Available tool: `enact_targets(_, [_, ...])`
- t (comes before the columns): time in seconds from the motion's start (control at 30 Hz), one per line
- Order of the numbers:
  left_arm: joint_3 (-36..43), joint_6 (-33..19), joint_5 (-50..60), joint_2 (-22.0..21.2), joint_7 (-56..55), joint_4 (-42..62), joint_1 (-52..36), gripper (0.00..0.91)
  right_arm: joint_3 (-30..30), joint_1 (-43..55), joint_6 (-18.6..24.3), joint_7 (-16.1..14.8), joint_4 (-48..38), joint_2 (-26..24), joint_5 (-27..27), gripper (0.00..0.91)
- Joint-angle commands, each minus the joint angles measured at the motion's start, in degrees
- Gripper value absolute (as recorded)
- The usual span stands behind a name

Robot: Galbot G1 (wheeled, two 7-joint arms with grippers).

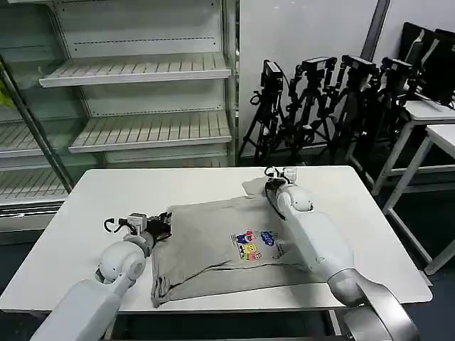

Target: Fold and organize the clothes.

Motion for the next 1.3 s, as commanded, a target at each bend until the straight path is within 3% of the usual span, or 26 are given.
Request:
enact_targets(0.03, [-1.7,-0.1,-0.4,1.1,0.7,-2.8,-0.4,0.03,-0.1,-1.1,9.3,0.7,6.2,-1.4,-0.8,0.0])
enact_targets(0.3, [-4.0,-0.1,-0.3,3.4,1.7,-9.8,3.7,0.03,2.0,-6.9,10.0,1.6,22.4,-7.5,-0.3,0.0])
enact_targets(0.87, [-11.2,-0.1,1.3,6.2,2.6,-26.1,19.1,0.03,11.5,-29.6,9.5,1.9,52.3,-18.2,-0.4,0.0])
enact_targets(1.3, [-14.0,-0.2,11.0,6.6,3.6,-35.5,34.1,0.03,26.4,-56.8,9.5,1.1,70.9,-20.3,-2.3,0.0])
